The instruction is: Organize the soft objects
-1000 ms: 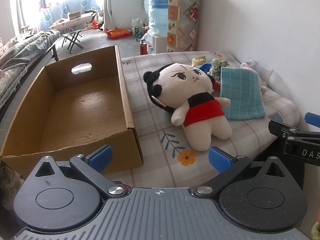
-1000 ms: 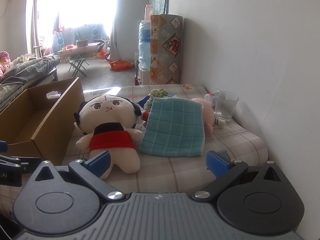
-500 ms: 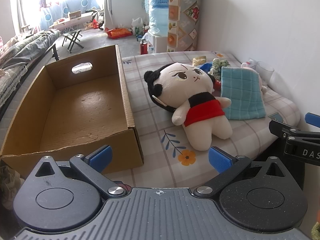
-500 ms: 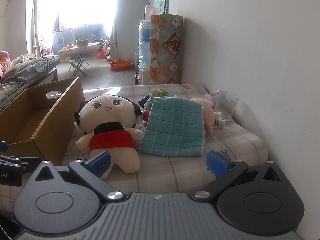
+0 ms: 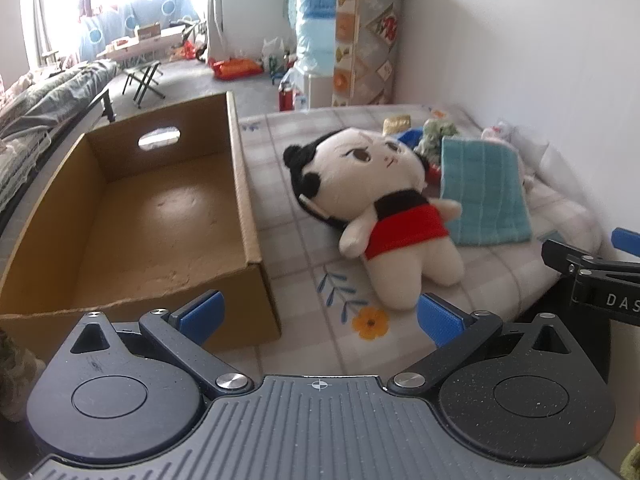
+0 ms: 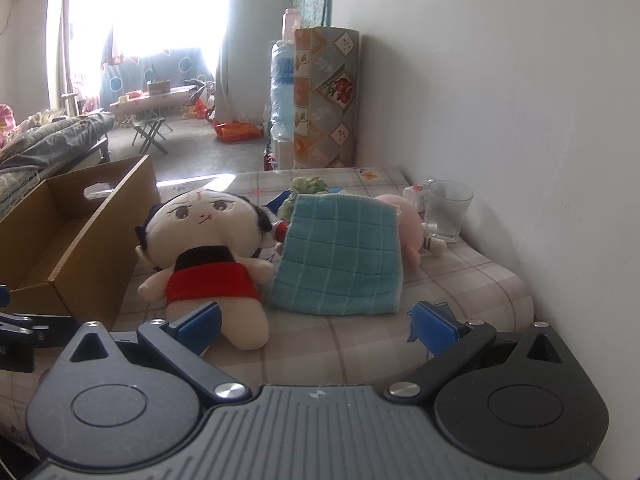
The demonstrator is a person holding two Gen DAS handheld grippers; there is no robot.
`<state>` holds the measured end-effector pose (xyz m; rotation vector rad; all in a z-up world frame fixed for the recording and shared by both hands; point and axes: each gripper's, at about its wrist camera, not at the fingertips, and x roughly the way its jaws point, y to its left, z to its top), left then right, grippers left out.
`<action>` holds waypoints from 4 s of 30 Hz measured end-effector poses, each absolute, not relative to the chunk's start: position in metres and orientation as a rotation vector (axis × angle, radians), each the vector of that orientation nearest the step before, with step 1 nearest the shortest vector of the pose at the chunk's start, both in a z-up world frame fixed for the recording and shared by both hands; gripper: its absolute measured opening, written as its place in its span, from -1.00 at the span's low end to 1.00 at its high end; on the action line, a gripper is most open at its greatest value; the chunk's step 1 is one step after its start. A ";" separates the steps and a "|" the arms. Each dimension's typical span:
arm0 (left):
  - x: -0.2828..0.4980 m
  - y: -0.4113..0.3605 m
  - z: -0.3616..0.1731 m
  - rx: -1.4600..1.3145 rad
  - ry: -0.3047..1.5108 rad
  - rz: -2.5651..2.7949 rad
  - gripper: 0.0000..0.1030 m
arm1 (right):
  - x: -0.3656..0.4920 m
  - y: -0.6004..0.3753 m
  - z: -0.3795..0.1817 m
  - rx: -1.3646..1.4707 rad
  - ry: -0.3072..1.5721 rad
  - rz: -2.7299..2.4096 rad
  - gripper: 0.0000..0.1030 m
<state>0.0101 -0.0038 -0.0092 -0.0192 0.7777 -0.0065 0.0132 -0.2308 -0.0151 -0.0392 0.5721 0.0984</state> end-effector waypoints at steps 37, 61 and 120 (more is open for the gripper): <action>0.148 -0.150 -0.056 0.134 0.782 -0.423 0.17 | 0.205 -0.338 -0.113 0.265 0.719 0.403 0.08; 0.133 -0.157 -0.057 0.101 0.809 -0.469 0.36 | 0.157 -0.380 -0.107 0.458 0.853 0.450 -0.69; 0.195 -0.211 -0.098 0.134 0.969 -0.406 1.00 | 0.145 -0.437 -0.112 0.594 0.716 0.398 -0.31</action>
